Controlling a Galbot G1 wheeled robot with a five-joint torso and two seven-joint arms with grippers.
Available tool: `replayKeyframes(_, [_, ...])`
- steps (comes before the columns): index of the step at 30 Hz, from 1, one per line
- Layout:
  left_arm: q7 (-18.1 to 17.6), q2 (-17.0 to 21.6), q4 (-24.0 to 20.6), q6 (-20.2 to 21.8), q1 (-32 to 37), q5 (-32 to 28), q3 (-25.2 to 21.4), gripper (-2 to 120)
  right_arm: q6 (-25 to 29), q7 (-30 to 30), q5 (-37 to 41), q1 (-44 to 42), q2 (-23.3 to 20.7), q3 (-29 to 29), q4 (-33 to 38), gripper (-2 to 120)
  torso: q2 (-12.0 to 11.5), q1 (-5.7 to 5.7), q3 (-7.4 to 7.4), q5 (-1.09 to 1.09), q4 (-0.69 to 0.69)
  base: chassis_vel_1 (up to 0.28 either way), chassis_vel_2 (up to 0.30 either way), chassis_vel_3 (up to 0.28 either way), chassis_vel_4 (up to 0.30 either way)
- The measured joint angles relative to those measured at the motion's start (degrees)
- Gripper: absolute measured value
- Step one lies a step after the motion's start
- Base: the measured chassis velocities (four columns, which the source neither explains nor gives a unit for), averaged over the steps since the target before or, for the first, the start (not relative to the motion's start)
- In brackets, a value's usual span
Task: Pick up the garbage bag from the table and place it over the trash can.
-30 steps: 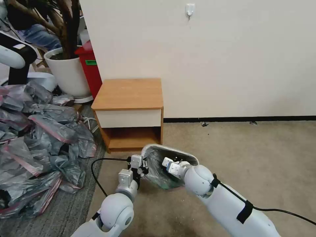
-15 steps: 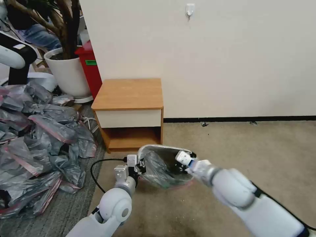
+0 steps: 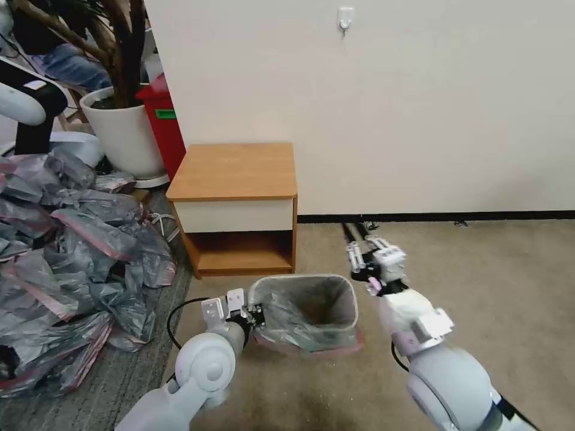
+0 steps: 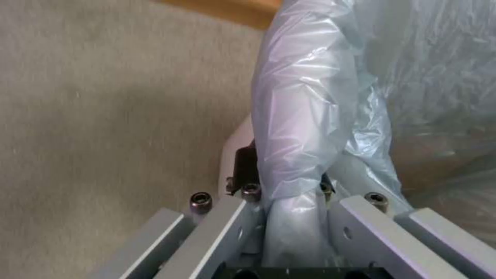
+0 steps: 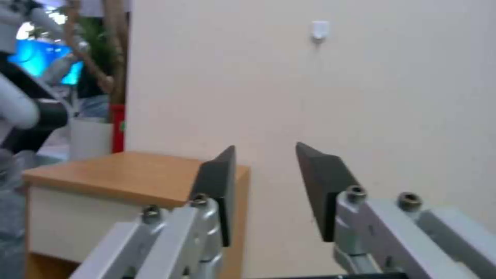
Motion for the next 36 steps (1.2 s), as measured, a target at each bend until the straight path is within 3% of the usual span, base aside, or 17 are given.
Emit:
replayKeyframes(4, [-1.0, -0.8, 1.3, 0.1, -0.3, -1.8, 0.0, 2, 0.3, 0.2, -0.6, -2.0, 2.9, 1.0, 0.4, 57, 0.0, 0.00, 0.00, -0.01, 0.00, 0.000, 0.000, 0.000, 0.000])
replayKeyframes(7, [-1.3, -0.9, 1.5, 0.1, -0.3, -1.9, 0.0, 2, 0.3, 0.2, -1.2, -2.5, 3.7, 1.2, 0.5, 65, 0.0, 0.00, 0.00, 0.00, 0.00, 0.000, 0.000, 0.000, 0.000])
replayKeyframes(16, [-1.2, -0.7, 0.9, 0.2, 0.7, -1.8, -0.4, 35, 0.5, -0.1, -1.8, -3.9, 4.8, 2.2, 0.7, 97, 0.0, 0.00, 0.00, 0.00, 0.01, 0.000, 0.000, 0.000, 0.000])
replayKeyframes(26, [-0.7, 0.6, -1.4, 1.0, 1.8, -1.5, -2.0, 69, 0.8, -0.3, -1.9, -4.3, 4.7, 3.0, 0.6, 113, 0.0, 0.00, 0.00, 0.00, 0.00, 0.000, 0.000, 0.000, 0.000])
replayKeyframes(31, [1.8, 2.5, -4.3, 1.4, 3.3, -0.8, -4.0, 85, 1.0, -0.5, -1.1, -4.7, 4.9, 3.5, 0.7, 115, 0.0, 0.00, 0.00, -0.01, 0.01, 0.000, 0.000, 0.000, 0.000])
replayKeyframes(33, [6.6, 3.9, -6.3, 0.0, 4.6, 3.1, -5.8, 96, 1.3, -1.6, 2.0, -5.0, 5.2, 4.6, 0.9, 114, 0.0, 0.00, 0.00, 0.00, 0.01, 0.000, 0.000, 0.000, 0.000])
replayKeyframes(34, [9.7, 4.5, -6.9, -2.0, 5.4, 6.6, -6.7, 98, 1.1, -1.9, 2.9, -5.3, 5.4, 5.3, 1.2, 113, 0.0, 0.00, 0.00, 0.00, 0.01, 0.000, 0.000, 0.000, 0.000])
replayKeyframes(35, [9.7, 4.5, -6.9, -2.0, 5.4, 6.6, -6.7, 98, 1.1, -1.9, 2.9, -5.3, 5.4, 5.3, 1.2, 113, 0.0, 0.00, 0.00, 0.00, 0.01, 0.000, 0.000, 0.000, 0.000])
replayKeyframes(36, [13.5, 5.2, -7.6, -4.7, 6.6, 11.3, -8.1, 99, 0.9, -2.1, 3.5, -5.7, 5.6, 6.3, 1.3, 111, 0.0, 0.00, 0.00, 0.00, 0.00, 0.000, 0.000, 0.000, 0.000])
